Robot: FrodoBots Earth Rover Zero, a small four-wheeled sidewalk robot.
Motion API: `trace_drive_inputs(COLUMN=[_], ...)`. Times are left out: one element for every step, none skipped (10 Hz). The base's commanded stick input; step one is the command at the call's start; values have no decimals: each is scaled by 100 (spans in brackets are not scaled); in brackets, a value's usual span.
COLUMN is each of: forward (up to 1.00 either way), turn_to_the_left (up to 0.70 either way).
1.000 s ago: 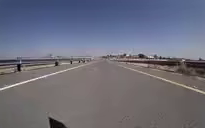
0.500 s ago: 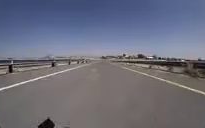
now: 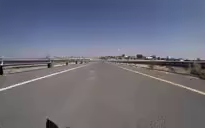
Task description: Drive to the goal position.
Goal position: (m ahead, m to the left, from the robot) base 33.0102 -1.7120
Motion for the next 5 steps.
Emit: trace_drive_inputs(forward=[100,100,100,100,100], turn_to_the_left=[0,0,0,0,0])
